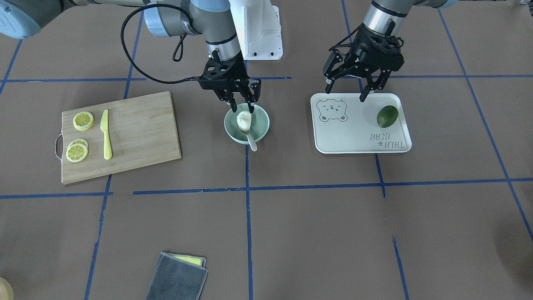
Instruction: Put spoon and bun in bowl
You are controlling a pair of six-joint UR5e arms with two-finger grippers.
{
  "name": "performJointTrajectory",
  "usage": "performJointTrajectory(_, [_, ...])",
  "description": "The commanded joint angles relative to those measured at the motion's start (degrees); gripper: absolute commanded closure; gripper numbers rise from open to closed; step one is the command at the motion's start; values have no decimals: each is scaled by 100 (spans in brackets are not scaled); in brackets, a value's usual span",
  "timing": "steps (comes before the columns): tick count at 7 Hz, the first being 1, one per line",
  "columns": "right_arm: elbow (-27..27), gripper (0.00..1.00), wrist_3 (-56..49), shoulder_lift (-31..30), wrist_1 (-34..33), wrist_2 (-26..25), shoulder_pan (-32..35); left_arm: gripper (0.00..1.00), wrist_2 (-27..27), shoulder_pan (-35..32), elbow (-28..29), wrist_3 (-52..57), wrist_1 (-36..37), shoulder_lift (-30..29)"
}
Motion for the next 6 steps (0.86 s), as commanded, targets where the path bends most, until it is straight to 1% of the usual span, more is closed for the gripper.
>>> performJointTrajectory(1, [16, 39, -61, -7, 5, 9, 59, 0, 0, -9, 30, 78, -17, 158])
performJointTrajectory(2, [121, 34, -87, -94, -21, 61, 182, 0, 0, -26, -22, 574, -44, 438])
performJointTrajectory(3, [592, 30, -140, -556, -30, 183, 270, 0, -34, -105, -22, 980, -70, 745])
performJointTrajectory(4, [1284, 30, -402, -1213, -39, 585, 480, 0, -78, -210, -31, 1601, -331, 1079])
performJointTrajectory(5, [1709, 29, -674, -1715, -39, 937, 734, 0, -270, -367, 12, 2095, -673, 1474])
performJointTrajectory(6, [1948, 28, -1207, -2182, -39, 1410, 1128, 0, -672, -891, 56, 2726, -1068, 1887])
